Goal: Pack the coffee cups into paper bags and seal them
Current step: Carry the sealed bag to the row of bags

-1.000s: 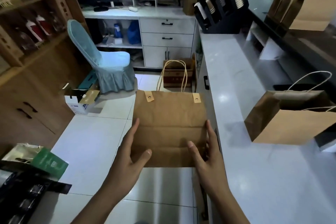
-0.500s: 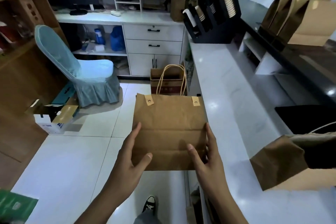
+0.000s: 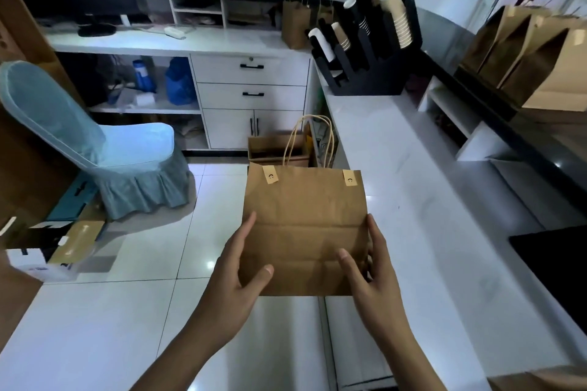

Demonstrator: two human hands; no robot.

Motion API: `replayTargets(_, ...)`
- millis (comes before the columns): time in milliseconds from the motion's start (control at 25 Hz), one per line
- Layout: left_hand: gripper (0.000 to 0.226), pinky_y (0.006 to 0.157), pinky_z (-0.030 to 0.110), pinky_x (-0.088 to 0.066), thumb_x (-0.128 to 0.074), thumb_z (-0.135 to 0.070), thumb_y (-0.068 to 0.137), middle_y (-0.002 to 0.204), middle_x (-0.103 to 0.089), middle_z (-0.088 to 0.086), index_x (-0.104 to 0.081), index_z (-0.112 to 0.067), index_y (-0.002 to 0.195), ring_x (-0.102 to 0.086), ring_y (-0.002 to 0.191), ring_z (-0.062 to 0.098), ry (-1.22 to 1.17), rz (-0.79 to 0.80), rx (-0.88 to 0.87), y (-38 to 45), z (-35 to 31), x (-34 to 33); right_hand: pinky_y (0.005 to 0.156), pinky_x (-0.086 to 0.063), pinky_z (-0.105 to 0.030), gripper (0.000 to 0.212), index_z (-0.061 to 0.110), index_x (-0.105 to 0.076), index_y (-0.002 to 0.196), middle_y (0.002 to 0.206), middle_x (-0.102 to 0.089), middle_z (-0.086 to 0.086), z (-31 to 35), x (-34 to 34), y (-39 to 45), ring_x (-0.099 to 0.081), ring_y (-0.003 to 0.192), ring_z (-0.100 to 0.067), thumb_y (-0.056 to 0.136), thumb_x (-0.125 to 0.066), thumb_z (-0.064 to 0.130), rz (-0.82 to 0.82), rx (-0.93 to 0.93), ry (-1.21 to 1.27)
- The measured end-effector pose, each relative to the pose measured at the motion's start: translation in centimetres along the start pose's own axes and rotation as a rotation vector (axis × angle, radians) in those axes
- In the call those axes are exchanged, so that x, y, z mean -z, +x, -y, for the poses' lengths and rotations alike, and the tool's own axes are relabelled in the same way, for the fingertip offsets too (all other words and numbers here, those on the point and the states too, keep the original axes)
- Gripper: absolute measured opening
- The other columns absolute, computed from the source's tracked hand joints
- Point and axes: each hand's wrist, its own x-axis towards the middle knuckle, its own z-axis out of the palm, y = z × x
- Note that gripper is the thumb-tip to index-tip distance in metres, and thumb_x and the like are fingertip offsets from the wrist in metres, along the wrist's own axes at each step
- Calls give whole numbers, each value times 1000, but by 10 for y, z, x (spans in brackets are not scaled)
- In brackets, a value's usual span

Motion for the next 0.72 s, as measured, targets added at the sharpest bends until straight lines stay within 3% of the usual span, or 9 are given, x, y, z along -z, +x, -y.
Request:
replayTargets(160, 79, 121, 41, -34, -66, -12, 97, 154, -35, -34, -30, -56, 151, -33, 142, -9, -5, 30, 1, 44, 2, -2, 112, -48, -44, 74, 64, -26, 149, 157, -37, 25, -4, -4, 42, -42, 144, -7, 88, -67, 51, -18, -15, -14)
replayTargets(360, 78, 122, 40, -34, -66, -11, 97, 155, -34, -34, -31, -59, 149, -33, 145, -5, -15, 69, 10, 118, -1, -22, 107, -52, -46, 73, 65, -29, 147, 154, -46, 18, -12, 5, 114, -51, 137, -8, 86, -67, 52, -56, -43, 3)
replayTargets(560, 77, 110, 17, -43, -66, -14, 97, 147, -34, -45, -31, -65, 144, -33, 131, -24, 2, 84, -27, 216, -22, -55, 106, -53, -40, 74, 65, -30, 147, 149, -51, 16, -13, 27, 218, -56, 130, -5, 84, -66, 54, -92, -37, 33)
replayTargets(720, 78, 113, 27, -40, -66, -18, 97, 147, -30, -47, -28, -66, 145, -31, 132, -24, 49, 103, -76, 291, -47, -85, 101, -54, -36, 72, 67, -31, 144, 138, -59, 14, -6, 56, 292, -61, 121, -4, 82, -66, 56, -132, -36, 42)
